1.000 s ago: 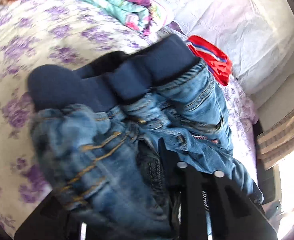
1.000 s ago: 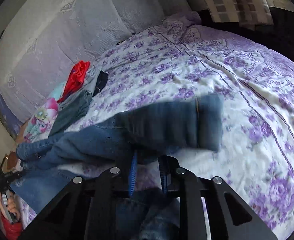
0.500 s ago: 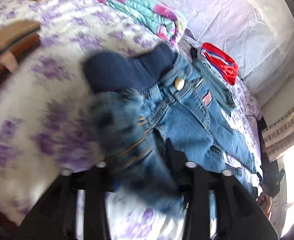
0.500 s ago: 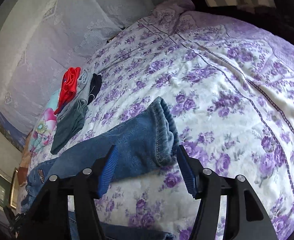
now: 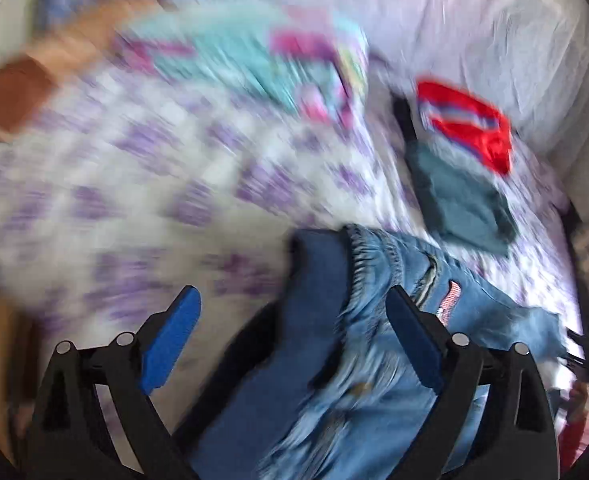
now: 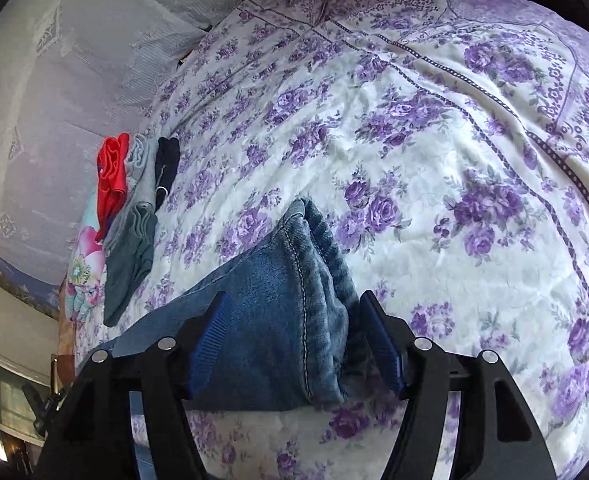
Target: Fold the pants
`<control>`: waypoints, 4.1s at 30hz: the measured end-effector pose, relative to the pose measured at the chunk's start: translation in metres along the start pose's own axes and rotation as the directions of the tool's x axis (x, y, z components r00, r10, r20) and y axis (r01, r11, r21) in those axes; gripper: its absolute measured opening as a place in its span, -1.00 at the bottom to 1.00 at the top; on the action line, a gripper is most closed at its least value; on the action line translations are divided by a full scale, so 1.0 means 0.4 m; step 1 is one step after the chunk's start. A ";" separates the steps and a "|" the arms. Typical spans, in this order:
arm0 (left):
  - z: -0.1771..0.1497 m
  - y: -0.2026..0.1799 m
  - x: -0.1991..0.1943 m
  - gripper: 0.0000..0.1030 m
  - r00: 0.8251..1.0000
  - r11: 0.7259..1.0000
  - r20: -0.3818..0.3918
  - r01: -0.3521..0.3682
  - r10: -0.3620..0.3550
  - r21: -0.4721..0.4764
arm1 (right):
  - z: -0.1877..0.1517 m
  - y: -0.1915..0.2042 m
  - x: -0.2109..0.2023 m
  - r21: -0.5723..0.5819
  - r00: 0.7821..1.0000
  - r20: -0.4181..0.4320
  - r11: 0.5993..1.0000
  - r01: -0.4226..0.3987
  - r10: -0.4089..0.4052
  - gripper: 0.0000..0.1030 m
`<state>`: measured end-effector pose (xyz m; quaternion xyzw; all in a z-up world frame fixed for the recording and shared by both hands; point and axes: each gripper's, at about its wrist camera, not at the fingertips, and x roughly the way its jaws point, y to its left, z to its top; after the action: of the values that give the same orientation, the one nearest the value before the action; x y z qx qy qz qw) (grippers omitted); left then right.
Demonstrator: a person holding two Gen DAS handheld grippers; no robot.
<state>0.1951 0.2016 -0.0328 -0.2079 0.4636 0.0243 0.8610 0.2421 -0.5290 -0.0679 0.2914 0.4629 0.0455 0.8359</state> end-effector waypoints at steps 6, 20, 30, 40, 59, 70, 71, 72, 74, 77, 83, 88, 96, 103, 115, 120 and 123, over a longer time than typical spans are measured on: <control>0.035 0.007 0.137 0.26 0.980 0.987 -0.154 0.108 -0.126 -0.119 | 0.020 0.059 0.064 -0.156 0.995 -0.017 0.984 0.091 -0.095 0.23; 0.113 -0.006 -0.011 -0.51 0.979 0.977 0.169 0.142 -0.115 -0.161 | 0.139 0.257 0.064 -0.316 0.995 0.092 0.946 0.066 -0.038 -0.68; 0.067 0.112 -0.022 0.49 0.992 0.956 0.078 0.116 -0.098 -0.270 | 0.040 0.137 -0.013 -0.265 0.998 0.012 0.962 0.070 -0.069 -0.10; -0.196 0.227 -0.152 0.63 0.986 0.930 0.067 0.169 -0.156 -0.328 | -0.400 -0.087 -0.309 -0.122 0.997 -0.062 0.991 -0.048 0.040 0.22; -0.247 0.192 -0.052 -0.56 0.975 0.884 0.032 0.212 -0.219 -0.417 | -0.411 -0.070 -0.234 -0.067 0.983 -0.029 0.981 -0.181 0.180 -0.74; -0.373 0.205 -0.142 -0.69 0.949 0.844 0.129 0.314 -0.287 -0.435 | -0.222 -0.090 -0.319 -0.051 0.986 0.012 0.985 -0.167 0.168 0.04; -0.374 0.225 -0.120 -0.69 0.943 0.822 0.122 0.330 -0.309 -0.464 | -0.264 -0.106 -0.319 -0.037 0.987 0.005 0.986 -0.162 0.162 0.22; -0.376 0.242 -0.100 -0.69 0.934 0.798 0.116 0.350 -0.338 -0.490 | -0.313 -0.121 -0.321 -0.030 0.989 0.008 0.988 -0.150 0.151 0.25; -0.372 0.248 -0.094 -0.68 0.928 0.797 0.116 0.363 -0.353 -0.483 | -0.390 -0.137 -0.323 -0.014 0.987 -0.003 0.987 -0.159 0.159 0.25; -0.366 0.235 -0.099 -0.66 0.938 0.825 0.111 0.342 -0.329 -0.450 | -0.468 -0.152 -0.316 0.046 0.979 -0.021 0.978 -0.203 0.204 0.24; -0.371 0.220 -0.099 -0.63 0.946 0.840 0.118 0.322 -0.302 -0.436 | -0.469 -0.076 -0.226 0.049 0.963 -0.054 0.964 -0.260 0.263 -0.21; -0.359 0.178 -0.137 -0.70 0.959 0.883 0.132 0.283 -0.251 -0.375 | -0.357 -0.038 -0.209 0.037 0.962 0.017 0.961 -0.273 0.272 -0.86; -0.452 0.190 -0.114 -0.63 0.943 0.860 0.136 0.332 -0.303 -0.386 | -0.309 -0.073 -0.222 -0.053 0.992 -0.036 0.991 -0.122 0.120 -0.77; -0.438 0.246 -0.238 0.41 0.972 0.901 0.175 0.213 -0.156 -0.378 | -0.323 -0.150 -0.352 -0.017 0.985 0.170 1.000 0.001 0.002 -0.30; -0.234 -0.021 -0.226 0.51 0.971 0.988 0.208 0.133 -0.114 -0.082 | -0.406 0.164 -0.176 -0.374 0.998 0.066 0.927 0.013 0.013 0.14; -0.174 0.031 -0.004 0.50 0.998 0.992 0.002 -0.063 0.063 -0.112 | -0.398 0.122 -0.104 -0.377 0.999 -0.034 0.926 -0.033 0.022 0.21; -0.164 0.054 -0.033 0.48 1.000 0.992 0.000 -0.008 0.008 -0.128 | -0.406 0.148 -0.103 -0.489 0.995 -0.102 0.870 -0.057 0.008 0.51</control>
<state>0.1309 0.1981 -0.0613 -0.2607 0.4615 0.0574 0.8460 0.1003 -0.4223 -0.0710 0.0746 0.4710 0.1896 0.8583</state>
